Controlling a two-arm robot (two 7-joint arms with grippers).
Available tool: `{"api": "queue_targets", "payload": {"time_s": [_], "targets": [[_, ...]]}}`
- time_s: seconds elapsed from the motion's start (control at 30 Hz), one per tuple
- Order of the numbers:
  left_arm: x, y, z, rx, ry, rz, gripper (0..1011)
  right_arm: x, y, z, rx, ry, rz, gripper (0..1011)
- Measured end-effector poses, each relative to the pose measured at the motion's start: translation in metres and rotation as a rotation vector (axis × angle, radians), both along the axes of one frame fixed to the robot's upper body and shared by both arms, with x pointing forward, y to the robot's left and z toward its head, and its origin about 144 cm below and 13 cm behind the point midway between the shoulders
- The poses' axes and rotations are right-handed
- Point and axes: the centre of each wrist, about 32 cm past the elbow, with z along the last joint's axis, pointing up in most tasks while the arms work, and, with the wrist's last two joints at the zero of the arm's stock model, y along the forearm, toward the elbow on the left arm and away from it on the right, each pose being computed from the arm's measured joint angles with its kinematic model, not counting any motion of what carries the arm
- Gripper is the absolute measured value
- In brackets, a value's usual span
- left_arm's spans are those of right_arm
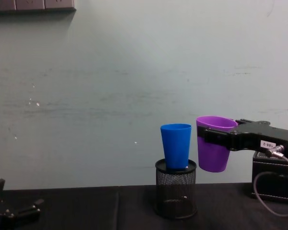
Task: Pick up one cup with a gripper and tap it against the other cup.
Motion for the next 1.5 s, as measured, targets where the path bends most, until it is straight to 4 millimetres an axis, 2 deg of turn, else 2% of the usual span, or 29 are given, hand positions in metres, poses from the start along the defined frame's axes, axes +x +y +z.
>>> {"api": "queue_targets", "payload": {"time_s": [0.67,1.13,1.5], "targets": [[0.000,0.000,0.000,0.000,0.000,0.000,1011,0.000,0.000,0.000,0.000,0.000,0.000,721],[0.000,0.000,0.000,0.000,0.000,0.000,1011,-0.017,-0.010,-0.011,0.054,0.065,0.032,721],[0.000,0.000,0.000,0.000,0.000,0.000,1011,-0.032,-0.014,-0.029,0.076,0.081,0.040,721]]}}
